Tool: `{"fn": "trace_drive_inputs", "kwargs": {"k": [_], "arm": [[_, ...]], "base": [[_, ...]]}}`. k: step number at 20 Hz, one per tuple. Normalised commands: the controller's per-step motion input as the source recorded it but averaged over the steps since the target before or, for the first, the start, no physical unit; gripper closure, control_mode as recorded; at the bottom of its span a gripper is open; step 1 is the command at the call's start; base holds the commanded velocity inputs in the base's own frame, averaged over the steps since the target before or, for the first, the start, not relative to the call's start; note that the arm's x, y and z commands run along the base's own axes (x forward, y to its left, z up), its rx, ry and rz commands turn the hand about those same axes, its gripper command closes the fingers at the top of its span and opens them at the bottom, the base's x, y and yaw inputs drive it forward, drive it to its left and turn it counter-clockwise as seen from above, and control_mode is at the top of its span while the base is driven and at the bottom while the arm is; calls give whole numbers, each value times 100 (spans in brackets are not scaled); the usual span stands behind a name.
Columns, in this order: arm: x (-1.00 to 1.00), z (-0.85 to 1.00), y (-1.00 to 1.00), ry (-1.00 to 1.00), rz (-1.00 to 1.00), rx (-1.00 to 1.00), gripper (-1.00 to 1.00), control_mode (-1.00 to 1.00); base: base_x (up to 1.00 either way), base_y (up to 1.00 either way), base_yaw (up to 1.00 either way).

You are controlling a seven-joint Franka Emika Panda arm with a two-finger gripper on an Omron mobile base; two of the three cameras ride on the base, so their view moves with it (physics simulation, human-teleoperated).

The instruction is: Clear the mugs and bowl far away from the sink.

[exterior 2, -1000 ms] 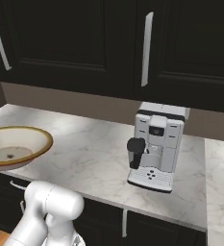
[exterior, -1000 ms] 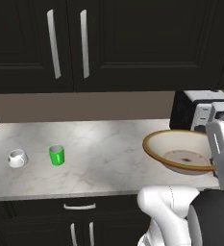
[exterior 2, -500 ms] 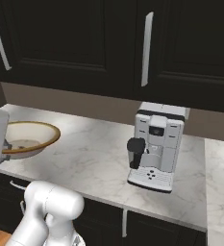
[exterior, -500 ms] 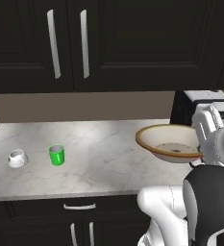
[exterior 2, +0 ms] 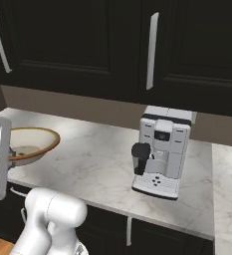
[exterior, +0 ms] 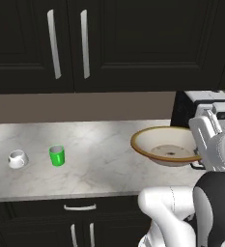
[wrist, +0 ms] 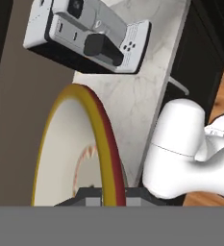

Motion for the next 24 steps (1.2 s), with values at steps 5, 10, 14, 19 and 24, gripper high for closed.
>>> {"fn": "trace_drive_inputs", "kwargs": {"k": [5,10,14,19,24], "arm": [[1,-22,-1,-12,21,-1,100,-100],[9,-28,-4,-7,24,0,100,-100],[4,-25,-5,-8,25,0,100,-100],[0,-22,-5,-15,22,0,100,-100],[0,-24,-11,-22,17,0,100,-100]], "base": [[0,0,0],[0,0,0],[0,0,0],[0,0,0],[0,0,0]]}}
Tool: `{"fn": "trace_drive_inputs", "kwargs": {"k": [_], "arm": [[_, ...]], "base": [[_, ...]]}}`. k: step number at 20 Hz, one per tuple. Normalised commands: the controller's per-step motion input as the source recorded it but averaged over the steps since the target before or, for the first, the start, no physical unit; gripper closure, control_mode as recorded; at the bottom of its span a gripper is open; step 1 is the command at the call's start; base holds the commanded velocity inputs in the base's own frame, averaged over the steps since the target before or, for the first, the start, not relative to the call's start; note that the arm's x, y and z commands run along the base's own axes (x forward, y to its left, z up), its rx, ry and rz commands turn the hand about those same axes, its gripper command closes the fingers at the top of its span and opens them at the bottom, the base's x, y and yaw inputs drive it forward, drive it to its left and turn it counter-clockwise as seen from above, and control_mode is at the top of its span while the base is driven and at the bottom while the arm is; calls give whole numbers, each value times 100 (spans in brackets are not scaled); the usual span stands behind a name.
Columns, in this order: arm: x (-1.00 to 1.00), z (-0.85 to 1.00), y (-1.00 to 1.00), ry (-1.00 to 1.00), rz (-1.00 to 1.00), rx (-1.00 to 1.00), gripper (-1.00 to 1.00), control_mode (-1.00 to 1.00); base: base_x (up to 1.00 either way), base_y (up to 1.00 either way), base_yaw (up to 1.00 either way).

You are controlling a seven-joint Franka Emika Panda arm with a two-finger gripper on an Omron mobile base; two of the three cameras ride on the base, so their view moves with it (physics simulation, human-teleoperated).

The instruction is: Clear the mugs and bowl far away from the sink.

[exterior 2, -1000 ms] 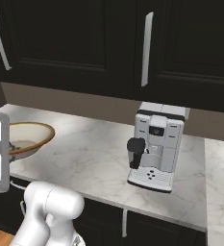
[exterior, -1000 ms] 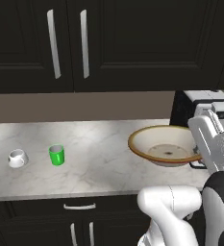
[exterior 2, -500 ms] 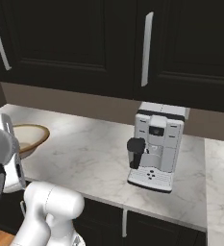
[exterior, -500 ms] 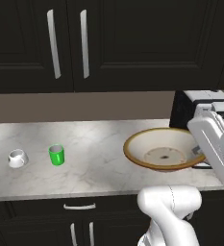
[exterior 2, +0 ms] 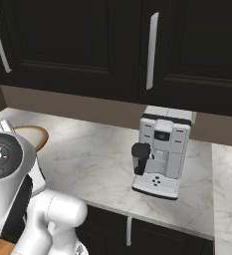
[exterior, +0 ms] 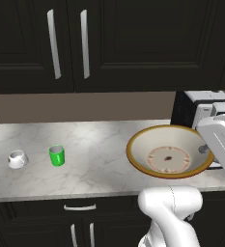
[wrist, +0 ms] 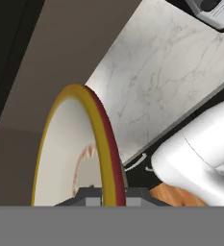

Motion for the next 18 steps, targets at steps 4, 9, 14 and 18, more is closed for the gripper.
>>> {"fn": "trace_drive_inputs", "kwargs": {"k": [4,9,14,18], "arm": [[0,-31,-7,-24,14,0,100,-100],[5,-40,0,-18,0,0,100,-100],[17,-42,2,-12,-13,0,100,-100],[24,-39,8,-12,-19,0,100,-100]], "base": [[0,0,0],[0,0,0],[0,0,0],[0,0,0]]}}
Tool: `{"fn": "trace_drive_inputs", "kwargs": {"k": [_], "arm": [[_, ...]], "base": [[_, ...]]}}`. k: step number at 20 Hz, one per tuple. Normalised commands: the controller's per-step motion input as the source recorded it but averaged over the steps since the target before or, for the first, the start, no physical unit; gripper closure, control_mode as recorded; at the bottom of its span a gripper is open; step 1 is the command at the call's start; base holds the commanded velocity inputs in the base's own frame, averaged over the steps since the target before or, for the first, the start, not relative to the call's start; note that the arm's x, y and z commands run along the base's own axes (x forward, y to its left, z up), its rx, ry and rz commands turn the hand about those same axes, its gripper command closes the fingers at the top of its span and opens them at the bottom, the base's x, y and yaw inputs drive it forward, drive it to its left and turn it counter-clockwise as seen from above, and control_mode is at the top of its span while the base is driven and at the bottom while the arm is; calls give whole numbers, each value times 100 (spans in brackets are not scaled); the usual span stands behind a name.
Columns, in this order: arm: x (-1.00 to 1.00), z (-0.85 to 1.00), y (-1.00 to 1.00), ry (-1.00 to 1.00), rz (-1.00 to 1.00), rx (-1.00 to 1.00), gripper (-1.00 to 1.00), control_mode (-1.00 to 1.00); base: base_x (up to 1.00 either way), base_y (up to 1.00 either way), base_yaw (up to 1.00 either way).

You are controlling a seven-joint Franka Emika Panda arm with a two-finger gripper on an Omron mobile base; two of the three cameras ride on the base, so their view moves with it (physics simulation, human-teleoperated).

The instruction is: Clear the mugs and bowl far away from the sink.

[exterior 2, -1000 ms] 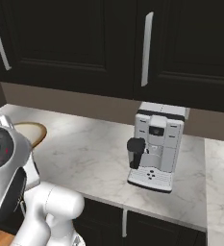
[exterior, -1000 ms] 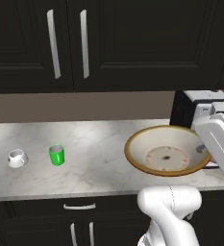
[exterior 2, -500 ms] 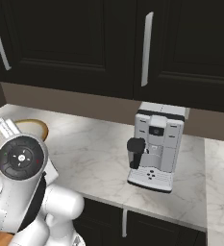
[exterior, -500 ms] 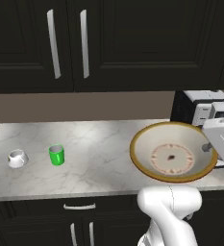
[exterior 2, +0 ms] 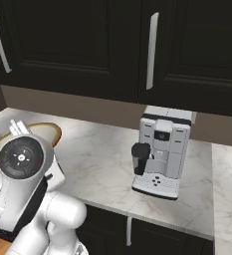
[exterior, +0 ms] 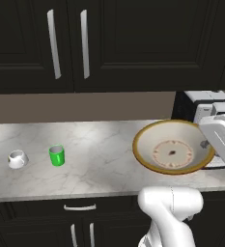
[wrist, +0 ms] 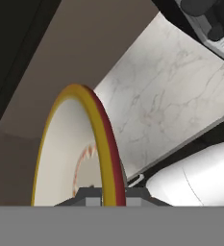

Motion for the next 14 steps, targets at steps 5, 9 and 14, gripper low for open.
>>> {"fn": "trace_drive_inputs", "kwargs": {"k": [5,9,14], "arm": [[20,-38,11,-12,-20,0,100,-100],[21,-41,18,-12,-18,0,100,-100],[13,-47,12,-12,-8,2,100,-100]], "base": [[0,0,0],[0,0,0],[0,0,0]]}}
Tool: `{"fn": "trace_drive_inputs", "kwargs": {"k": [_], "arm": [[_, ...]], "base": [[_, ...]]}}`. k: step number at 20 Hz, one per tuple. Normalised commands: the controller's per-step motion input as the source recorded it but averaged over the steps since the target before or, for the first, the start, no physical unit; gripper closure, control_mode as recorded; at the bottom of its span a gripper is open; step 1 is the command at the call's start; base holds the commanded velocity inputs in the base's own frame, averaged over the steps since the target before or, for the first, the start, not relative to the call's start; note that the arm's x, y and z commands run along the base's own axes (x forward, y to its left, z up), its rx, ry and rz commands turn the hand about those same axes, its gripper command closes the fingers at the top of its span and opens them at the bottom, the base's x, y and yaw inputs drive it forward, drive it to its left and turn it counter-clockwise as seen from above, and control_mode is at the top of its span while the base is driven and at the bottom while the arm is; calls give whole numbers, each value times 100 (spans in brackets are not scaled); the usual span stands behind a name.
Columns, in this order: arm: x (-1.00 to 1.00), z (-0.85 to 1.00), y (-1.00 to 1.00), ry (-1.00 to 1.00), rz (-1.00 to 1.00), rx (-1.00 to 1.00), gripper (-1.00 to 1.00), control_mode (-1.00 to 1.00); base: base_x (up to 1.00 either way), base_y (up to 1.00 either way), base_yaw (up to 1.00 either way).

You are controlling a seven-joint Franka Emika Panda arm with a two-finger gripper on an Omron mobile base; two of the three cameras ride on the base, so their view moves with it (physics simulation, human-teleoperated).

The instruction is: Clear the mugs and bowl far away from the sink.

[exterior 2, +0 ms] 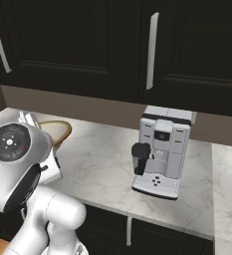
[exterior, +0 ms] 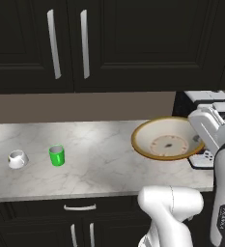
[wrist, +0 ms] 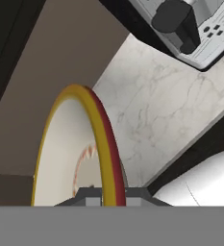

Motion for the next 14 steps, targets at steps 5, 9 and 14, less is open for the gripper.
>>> {"fn": "trace_drive_inputs", "kwargs": {"k": [5,9,14], "arm": [[15,-72,8,-11,0,8,100,-100],[20,-99,3,-9,1,12,100,-100],[26,-92,16,-13,1,9,100,-100]], "base": [[0,0,0],[0,0,0],[0,0,0]]}}
